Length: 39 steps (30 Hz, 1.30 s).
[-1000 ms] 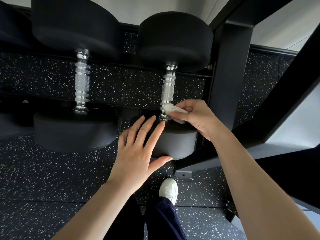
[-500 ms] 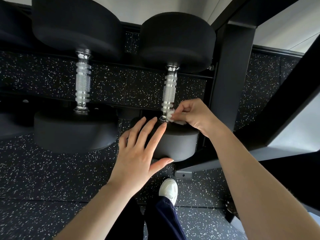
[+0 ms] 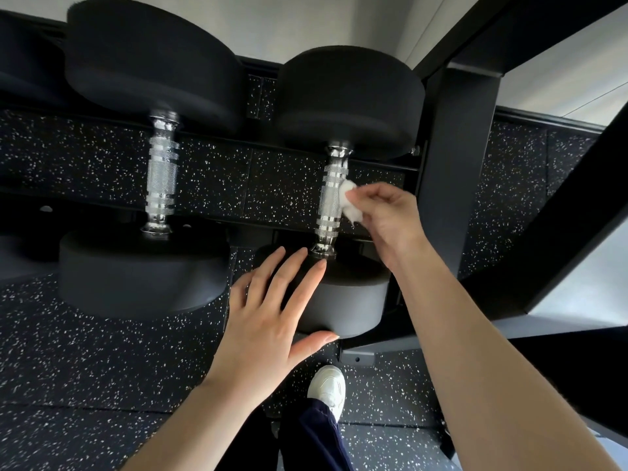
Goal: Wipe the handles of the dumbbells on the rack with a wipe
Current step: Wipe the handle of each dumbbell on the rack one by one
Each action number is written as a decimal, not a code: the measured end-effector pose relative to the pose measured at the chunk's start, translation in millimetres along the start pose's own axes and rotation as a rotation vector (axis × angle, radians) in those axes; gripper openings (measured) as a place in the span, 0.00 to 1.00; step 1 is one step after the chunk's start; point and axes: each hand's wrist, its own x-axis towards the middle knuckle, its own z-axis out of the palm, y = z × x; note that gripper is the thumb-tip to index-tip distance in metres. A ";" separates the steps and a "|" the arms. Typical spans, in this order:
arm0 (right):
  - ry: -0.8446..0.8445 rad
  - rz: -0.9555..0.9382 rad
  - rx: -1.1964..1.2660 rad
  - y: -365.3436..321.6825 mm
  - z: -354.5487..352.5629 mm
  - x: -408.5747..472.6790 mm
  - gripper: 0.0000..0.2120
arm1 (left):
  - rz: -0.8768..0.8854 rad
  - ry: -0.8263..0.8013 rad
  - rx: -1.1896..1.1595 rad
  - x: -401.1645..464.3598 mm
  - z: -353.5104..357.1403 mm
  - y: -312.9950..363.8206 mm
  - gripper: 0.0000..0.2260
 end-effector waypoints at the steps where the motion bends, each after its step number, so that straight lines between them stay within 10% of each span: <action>1: 0.024 -0.021 0.035 -5.1 4.7 5.6 0.06 | 0.000 0.000 0.003 0.0 0.4 -0.1 0.35; 19: -0.274 0.096 0.434 6.4 14.9 37.8 0.08 | 0.006 0.061 -0.009 0.5 5.9 0.1 0.34; 33: -0.515 0.297 -0.102 9.4 -18.3 6.2 0.11 | -0.006 0.041 -0.017 -0.4 3.4 1.1 0.34; 39: -0.367 0.015 -0.642 1.3 -15.6 -12.8 0.09 | -0.016 0.028 -0.043 0.1 0.1 1.3 0.33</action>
